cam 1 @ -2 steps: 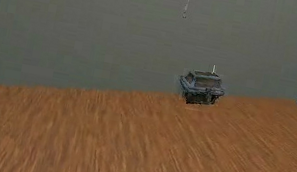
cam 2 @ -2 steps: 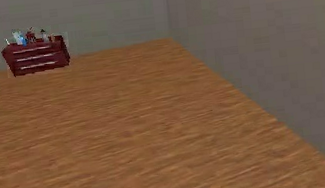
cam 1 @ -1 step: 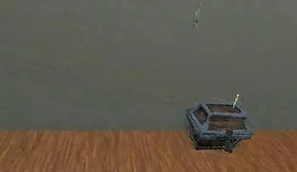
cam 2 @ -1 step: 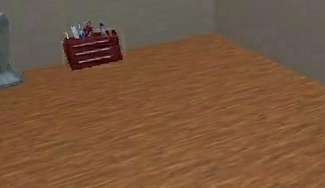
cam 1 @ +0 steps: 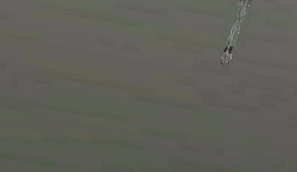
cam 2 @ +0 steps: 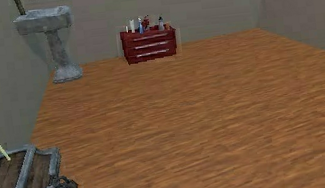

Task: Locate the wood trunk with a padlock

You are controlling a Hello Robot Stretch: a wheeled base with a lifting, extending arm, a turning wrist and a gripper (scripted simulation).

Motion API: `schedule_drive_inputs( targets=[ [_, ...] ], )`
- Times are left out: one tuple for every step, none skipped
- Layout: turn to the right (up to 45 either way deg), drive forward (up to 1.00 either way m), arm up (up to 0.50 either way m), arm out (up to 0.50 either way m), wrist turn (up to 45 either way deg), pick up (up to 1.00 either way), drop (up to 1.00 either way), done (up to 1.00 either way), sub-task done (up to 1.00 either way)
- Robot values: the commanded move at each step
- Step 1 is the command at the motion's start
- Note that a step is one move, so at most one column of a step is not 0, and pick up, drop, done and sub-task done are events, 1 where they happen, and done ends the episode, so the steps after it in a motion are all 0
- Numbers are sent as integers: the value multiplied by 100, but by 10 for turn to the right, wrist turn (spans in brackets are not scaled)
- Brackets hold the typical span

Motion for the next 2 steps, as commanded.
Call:
schedule_drive_inputs(
  targets=[
    [60,0,0,0,0,0,0,0,0],
    [0,15,0,0,0,0,0,0,0]
  ],
)
